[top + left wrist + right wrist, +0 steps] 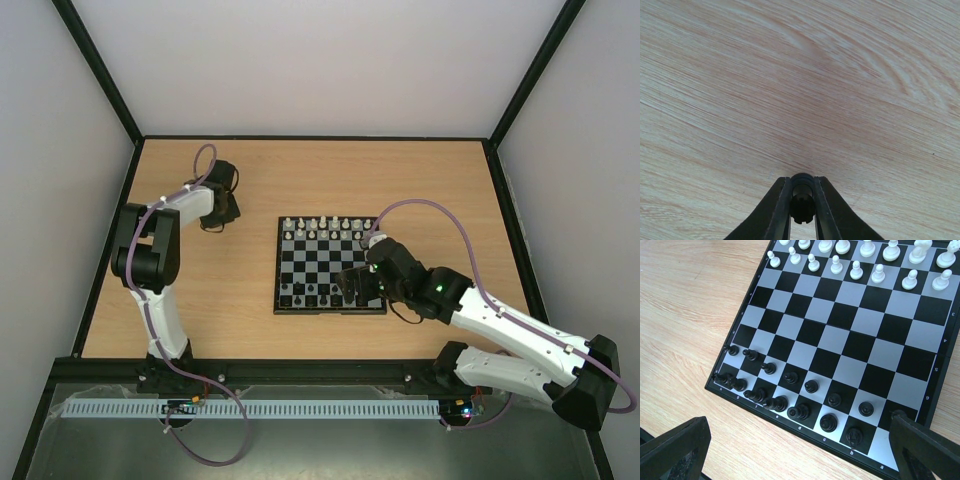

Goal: Set up the chess pieces on the board
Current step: Pick up the chess piece at the center of the board, then place the chess piece on the chessboard.

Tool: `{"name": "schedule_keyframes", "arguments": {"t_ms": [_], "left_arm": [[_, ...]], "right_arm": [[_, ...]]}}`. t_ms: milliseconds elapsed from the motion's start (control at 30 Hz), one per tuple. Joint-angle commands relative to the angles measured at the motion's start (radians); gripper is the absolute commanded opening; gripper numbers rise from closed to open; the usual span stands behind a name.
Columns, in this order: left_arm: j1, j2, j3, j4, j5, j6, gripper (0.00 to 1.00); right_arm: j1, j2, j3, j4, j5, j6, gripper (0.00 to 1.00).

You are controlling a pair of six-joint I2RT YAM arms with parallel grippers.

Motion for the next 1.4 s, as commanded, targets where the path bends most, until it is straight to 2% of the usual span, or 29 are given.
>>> {"name": "schedule_keyframes", "arguments": {"t_ms": [0, 167, 300, 500, 767, 967, 1367], "left_arm": [[0.004, 0.002, -0.008, -0.005, -0.002, 0.006, 0.14], [-0.014, -0.037, -0.006, -0.031, -0.006, 0.008, 0.12], [-0.072, -0.103, 0.009, -0.086, -0.001, 0.02, 0.12], [-0.207, -0.207, 0.058, -0.21, 0.035, 0.071, 0.12], [-0.435, -0.246, 0.203, -0.361, 0.082, 0.108, 0.12], [-0.607, -0.196, 0.321, -0.414, 0.116, 0.104, 0.13], [-0.875, 0.049, 0.596, -0.478, 0.123, 0.091, 0.13]], "right_arm": [[-0.006, -0.01, -0.016, -0.001, -0.003, -0.005, 0.99], [-0.005, -0.012, -0.015, -0.003, -0.003, -0.005, 0.99], [-0.005, -0.016, -0.013, -0.006, 0.002, -0.004, 0.99], [-0.005, -0.047, 0.018, -0.045, 0.028, 0.007, 0.99], [-0.006, -0.173, 0.146, -0.165, 0.114, 0.066, 0.98], [-0.004, -0.272, 0.244, -0.214, 0.068, 0.084, 0.98], [-0.006, -0.32, 0.327, -0.174, -0.08, 0.118, 0.99]]}}
